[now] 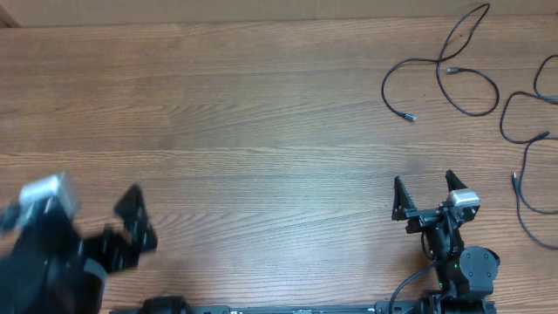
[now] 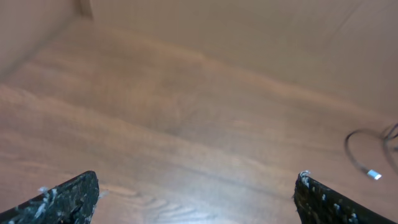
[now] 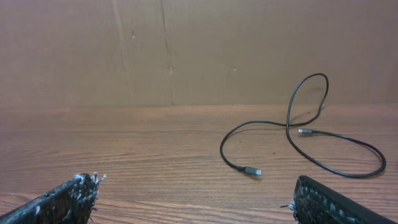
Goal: Untangle cables
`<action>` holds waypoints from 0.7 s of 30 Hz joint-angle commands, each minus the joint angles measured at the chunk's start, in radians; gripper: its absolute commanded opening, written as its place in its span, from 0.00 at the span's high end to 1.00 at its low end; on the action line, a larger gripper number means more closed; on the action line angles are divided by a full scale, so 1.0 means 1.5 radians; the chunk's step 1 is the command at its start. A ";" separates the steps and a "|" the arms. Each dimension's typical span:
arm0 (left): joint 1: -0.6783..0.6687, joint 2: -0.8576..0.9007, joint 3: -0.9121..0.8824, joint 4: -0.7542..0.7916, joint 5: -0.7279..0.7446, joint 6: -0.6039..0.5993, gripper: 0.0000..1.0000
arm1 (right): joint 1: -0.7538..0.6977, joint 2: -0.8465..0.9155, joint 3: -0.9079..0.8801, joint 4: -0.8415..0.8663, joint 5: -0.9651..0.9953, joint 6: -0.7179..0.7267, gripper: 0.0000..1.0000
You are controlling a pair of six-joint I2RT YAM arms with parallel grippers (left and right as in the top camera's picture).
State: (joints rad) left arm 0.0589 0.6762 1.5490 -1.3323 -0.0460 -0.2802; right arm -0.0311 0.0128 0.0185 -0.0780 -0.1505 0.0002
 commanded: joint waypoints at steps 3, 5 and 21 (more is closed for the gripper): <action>-0.001 -0.126 0.001 -0.002 -0.009 0.012 0.00 | -0.002 -0.007 -0.007 0.004 0.000 0.002 0.00; -0.001 -0.171 0.001 -0.002 -0.008 0.012 0.00 | -0.002 -0.007 -0.007 0.004 0.000 0.002 0.00; -0.001 -0.443 0.002 -0.107 -0.009 0.012 0.01 | -0.002 -0.007 -0.007 0.004 0.000 0.001 0.00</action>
State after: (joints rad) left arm 0.0589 0.0593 1.5547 -1.4525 -0.0463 -0.2798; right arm -0.0311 0.0128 0.0185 -0.0784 -0.1505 -0.0002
